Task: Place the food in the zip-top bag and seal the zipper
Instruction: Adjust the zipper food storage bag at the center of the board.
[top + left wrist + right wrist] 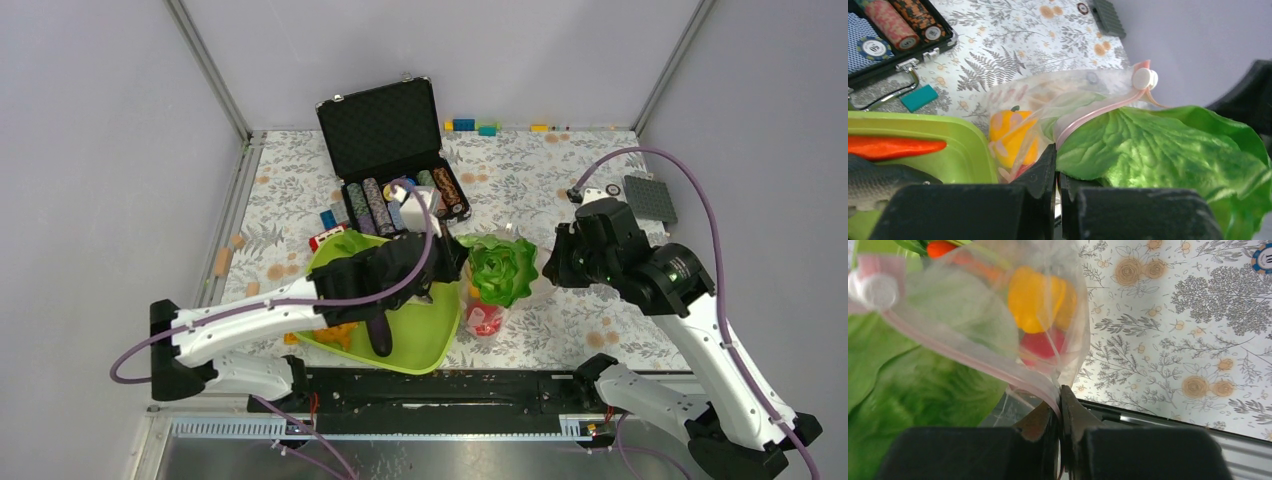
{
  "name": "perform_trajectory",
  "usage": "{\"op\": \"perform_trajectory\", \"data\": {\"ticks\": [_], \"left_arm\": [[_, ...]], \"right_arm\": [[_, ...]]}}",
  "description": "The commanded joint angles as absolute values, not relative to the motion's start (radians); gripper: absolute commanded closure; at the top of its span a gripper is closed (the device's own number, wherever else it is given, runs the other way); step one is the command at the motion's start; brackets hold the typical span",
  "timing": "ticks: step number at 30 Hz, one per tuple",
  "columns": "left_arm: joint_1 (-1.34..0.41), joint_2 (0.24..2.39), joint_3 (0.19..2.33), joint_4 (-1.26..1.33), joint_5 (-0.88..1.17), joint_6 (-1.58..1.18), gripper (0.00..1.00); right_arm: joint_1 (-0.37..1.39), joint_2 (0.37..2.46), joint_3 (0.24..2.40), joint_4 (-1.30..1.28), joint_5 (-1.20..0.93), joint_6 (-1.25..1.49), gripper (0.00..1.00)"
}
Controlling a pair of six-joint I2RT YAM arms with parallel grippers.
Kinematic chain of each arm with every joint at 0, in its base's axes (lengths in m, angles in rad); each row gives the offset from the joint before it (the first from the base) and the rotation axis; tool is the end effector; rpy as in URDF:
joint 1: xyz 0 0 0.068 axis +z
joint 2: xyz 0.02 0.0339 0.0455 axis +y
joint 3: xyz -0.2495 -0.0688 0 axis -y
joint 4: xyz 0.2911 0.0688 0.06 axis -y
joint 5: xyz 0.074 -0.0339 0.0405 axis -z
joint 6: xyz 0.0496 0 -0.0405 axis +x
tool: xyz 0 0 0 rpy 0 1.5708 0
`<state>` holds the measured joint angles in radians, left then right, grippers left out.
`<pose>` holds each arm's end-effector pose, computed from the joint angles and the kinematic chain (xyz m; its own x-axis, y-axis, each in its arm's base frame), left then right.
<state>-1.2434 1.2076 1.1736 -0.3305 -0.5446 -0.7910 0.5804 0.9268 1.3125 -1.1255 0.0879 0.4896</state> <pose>0.1315 -0.3072 0.3553 -0.5458 -0.2841 -0.7883 0.3785 0.7557 -0.5345 0.1767 0.1107 0.3949 -0.7289 0.0822 -0.6797 -0.1691 0.9404 0.2951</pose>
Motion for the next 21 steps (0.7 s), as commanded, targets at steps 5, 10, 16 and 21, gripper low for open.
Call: {"op": "perform_trajectory", "data": {"ticks": [5,10,16,21], "left_arm": [[-1.161,1.372,1.364,-0.528,-0.451,-0.738,1.0],[-1.16,1.441,1.44,-0.592,-0.388,-0.724,0.9],[-1.161,1.429,1.442,-0.614,-0.358,-0.723,0.44],[-1.161,1.392,1.374,-0.577,-0.312,-0.746,0.41]], "right_arm": [[0.58,0.894,1.294,-1.157,0.11,0.449,0.86],[0.58,0.91,1.28,-1.14,0.073,0.471,0.88],[0.576,0.927,1.294,-1.141,0.049,0.489,0.88],[0.573,0.936,1.307,-1.141,0.03,0.507,0.89]]}}
